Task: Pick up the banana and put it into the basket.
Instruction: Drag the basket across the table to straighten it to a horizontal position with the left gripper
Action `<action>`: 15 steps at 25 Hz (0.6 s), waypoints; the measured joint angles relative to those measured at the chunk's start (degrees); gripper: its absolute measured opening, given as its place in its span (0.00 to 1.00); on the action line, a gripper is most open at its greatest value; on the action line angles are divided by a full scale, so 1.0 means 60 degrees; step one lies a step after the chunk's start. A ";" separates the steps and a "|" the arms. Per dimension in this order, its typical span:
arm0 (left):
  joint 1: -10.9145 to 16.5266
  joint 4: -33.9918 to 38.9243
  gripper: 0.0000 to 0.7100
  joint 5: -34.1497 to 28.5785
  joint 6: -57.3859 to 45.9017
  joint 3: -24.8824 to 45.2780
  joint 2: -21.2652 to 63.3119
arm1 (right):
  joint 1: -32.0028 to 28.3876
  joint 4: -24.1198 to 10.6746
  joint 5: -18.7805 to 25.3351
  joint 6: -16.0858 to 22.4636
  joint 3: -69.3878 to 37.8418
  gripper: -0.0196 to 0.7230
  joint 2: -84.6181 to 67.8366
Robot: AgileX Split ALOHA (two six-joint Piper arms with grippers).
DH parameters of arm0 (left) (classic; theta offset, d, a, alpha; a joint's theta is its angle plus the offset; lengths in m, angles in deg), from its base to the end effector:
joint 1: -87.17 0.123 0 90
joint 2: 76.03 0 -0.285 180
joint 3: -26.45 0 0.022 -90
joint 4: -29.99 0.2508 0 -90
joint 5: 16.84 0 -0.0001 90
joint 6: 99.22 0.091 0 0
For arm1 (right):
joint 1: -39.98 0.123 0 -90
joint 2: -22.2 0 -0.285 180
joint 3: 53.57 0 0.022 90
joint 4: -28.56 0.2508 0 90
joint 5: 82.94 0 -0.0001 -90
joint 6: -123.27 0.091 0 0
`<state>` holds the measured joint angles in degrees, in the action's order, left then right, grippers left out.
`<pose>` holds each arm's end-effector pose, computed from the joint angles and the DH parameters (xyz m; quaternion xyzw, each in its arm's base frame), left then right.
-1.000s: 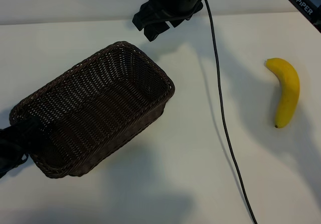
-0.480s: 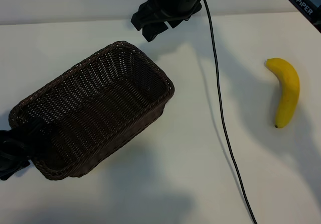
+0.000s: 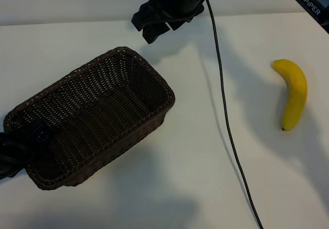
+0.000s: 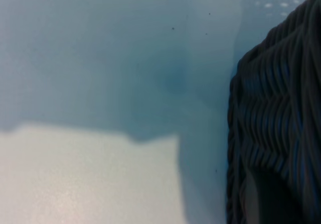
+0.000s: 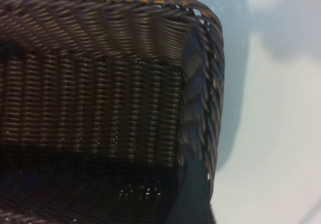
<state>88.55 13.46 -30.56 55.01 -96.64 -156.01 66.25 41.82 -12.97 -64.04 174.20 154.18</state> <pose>0.1832 -0.0018 0.1569 -0.3476 0.9008 -0.1199 0.2309 0.4193 0.2288 0.3024 -0.2660 0.9311 0.1496 0.2000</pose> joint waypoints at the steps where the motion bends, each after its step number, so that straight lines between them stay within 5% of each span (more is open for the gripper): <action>1: 0.0000 0.0000 0.22 0.0000 -0.0012 0.0000 0.0000 | 0.0000 0.0000 0.0000 -0.0027 0.0000 0.81 0.0000; 8: 0.0003 -0.0554 0.22 0.0000 0.0735 0.0000 0.0000 | 0.0000 0.0000 0.0000 -0.0112 0.0000 0.81 0.0000; 15: 0.0003 -0.2901 0.22 -0.0475 0.3862 -0.0128 -0.0076 | 0.0000 0.0000 0.0000 -0.0121 0.0000 0.81 0.0000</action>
<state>88.57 -3.95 -33.41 78.18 -97.41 -156.47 66.25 41.82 -12.97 -64.77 174.20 154.18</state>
